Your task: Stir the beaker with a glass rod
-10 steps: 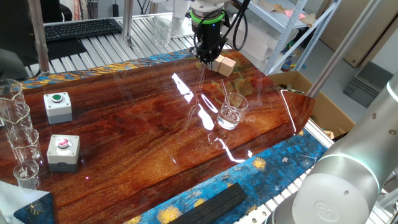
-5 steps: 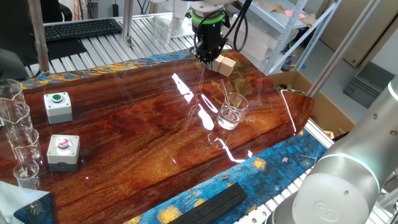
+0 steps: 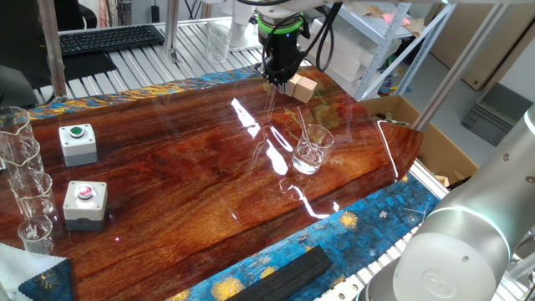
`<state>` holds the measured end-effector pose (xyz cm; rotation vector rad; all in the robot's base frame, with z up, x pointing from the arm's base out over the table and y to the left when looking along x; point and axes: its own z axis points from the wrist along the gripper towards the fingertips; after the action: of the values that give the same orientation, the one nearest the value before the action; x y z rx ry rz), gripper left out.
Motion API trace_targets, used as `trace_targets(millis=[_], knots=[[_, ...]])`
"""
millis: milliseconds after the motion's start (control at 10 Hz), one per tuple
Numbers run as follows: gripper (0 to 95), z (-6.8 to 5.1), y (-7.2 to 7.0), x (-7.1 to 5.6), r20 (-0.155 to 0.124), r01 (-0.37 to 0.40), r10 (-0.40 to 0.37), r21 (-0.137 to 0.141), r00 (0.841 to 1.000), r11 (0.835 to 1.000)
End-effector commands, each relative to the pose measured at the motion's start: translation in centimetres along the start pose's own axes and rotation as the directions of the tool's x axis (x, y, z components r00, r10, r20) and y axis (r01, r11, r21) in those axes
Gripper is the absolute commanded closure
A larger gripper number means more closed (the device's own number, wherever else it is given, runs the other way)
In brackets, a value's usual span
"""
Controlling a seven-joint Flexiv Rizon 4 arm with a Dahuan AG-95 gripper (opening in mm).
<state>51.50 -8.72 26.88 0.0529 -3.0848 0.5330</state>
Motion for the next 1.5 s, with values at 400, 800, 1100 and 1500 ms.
trace_targets(millis=[400, 800, 1100, 1500], knots=[[57.0, -0.6, -0.2, 0.3, -0.041, -0.031, 0.032, 0.010, 0.999, 0.999], [38.0, -1.2, -0.8, 1.6, -0.044, -0.057, 0.058, 0.009, 0.997, 0.998], [57.0, -0.4, -1.2, 2.8, -0.040, -0.084, 0.084, 0.003, 0.996, 0.997], [57.0, 1.0, -1.2, 3.9, -0.021, -0.096, 0.096, 0.001, 0.995, 0.995]])
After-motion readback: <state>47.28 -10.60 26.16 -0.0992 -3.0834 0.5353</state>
